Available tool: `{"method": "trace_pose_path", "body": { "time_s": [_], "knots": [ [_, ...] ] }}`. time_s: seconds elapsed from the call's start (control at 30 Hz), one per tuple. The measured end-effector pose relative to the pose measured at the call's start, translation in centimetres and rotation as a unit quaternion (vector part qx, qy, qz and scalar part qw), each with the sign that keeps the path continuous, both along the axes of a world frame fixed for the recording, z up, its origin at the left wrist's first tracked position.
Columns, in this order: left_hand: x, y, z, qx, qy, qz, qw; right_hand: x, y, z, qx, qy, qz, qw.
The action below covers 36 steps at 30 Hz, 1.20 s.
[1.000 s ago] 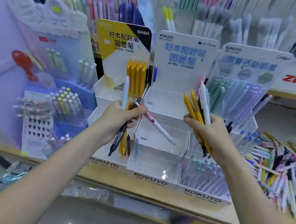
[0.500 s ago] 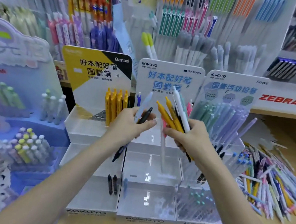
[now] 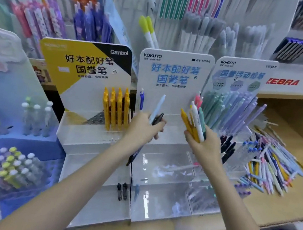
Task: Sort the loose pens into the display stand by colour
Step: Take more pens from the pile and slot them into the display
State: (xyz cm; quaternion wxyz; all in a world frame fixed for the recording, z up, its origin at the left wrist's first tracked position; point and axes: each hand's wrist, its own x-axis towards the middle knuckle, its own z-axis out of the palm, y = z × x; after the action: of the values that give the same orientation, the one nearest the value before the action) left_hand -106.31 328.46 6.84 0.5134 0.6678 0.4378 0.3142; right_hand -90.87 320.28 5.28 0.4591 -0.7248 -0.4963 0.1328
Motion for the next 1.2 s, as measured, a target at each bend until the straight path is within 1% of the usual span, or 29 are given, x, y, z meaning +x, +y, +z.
{"method": "trace_pose_path", "body": {
  "time_s": [0.03,0.1,0.13,0.23,0.3,0.4,0.43,0.47,0.53,0.57,0.6,0.67,0.73,0.8,0.93,1.0,1.07,1.1,1.17,1.2],
  "knots": [
    [0.1,-0.3,-0.1,0.004,0.004,-0.008,1.000,0.3,-0.5,-0.1,-0.001,-0.026,0.020,0.999],
    [0.5,-1.2,-0.7,0.017,0.026,-0.009,0.999,0.9,-1.5,-0.1,-0.056,-0.125,0.064,0.989],
    [0.6,-1.5,-1.0,0.016,0.021,0.002,1.000,1.1,-1.6,0.1,-0.079,-0.153,0.079,0.982],
    [0.4,-2.2,-2.2,-0.018,0.003,0.019,1.000,1.5,-1.8,0.8,-0.069,-0.158,0.094,0.980],
    [0.4,-2.9,-3.3,-0.031,0.032,-0.006,0.999,2.0,-2.5,1.6,-0.050,-0.135,0.093,0.985],
    [1.6,-4.0,-5.2,0.004,0.122,-0.054,0.991,3.4,-3.7,2.3,-0.066,-0.126,0.103,0.984],
    [2.3,-4.2,-5.7,0.027,0.168,-0.077,0.982,3.8,-4.1,2.3,-0.075,-0.125,0.106,0.984],
    [3.0,-4.5,-6.3,0.064,0.229,-0.102,0.966,4.1,-4.6,2.2,-0.082,-0.119,0.109,0.983],
    [4.4,-5.1,-7.0,0.140,0.346,-0.137,0.917,4.6,-5.5,1.8,-0.090,-0.100,0.110,0.985],
    [4.8,-5.3,-7.2,0.161,0.378,-0.140,0.901,4.7,-5.8,1.6,-0.092,-0.095,0.109,0.985],
    [4.8,-5.5,-7.2,0.170,0.392,-0.134,0.894,4.9,-6.1,1.3,-0.092,-0.094,0.108,0.985],
    [4.0,-5.6,-6.4,0.155,0.388,-0.113,0.901,5.1,-6.4,1.0,-0.092,-0.084,0.098,0.987],
    [2.3,-5.5,-4.9,0.121,0.354,-0.086,0.923,5.0,-6.4,0.8,-0.092,-0.068,0.081,0.990],
    [0.6,-5.5,-2.9,0.106,0.311,-0.064,0.942,4.5,-6.0,0.6,-0.085,-0.036,0.066,0.994],
    [-0.5,-5.8,-0.3,0.128,0.241,-0.025,0.962,2.7,-4.6,1.0,-0.043,0.061,0.022,0.997],
    [-0.4,-6.0,0.0,0.138,0.210,0.004,0.968,2.1,-3.9,1.5,-0.006,0.088,-0.004,0.996],
    [-0.2,-6.5,0.2,0.152,0.187,0.032,0.970,1.7,-3.4,2.2,0.016,0.119,-0.011,0.993],
    [-0.1,-6.7,0.3,0.169,0.190,0.045,0.966,1.5,-3.2,2.6,0.023,0.142,-0.009,0.990],
    [0.2,-7.0,0.4,0.219,0.207,0.061,0.951,1.3,-3.0,3.2,0.037,0.182,-0.006,0.983],
    [0.3,-7.1,0.5,0.244,0.208,0.069,0.945,1.3,-2.9,3.5,0.044,0.183,-0.007,0.982]
  ]
}}
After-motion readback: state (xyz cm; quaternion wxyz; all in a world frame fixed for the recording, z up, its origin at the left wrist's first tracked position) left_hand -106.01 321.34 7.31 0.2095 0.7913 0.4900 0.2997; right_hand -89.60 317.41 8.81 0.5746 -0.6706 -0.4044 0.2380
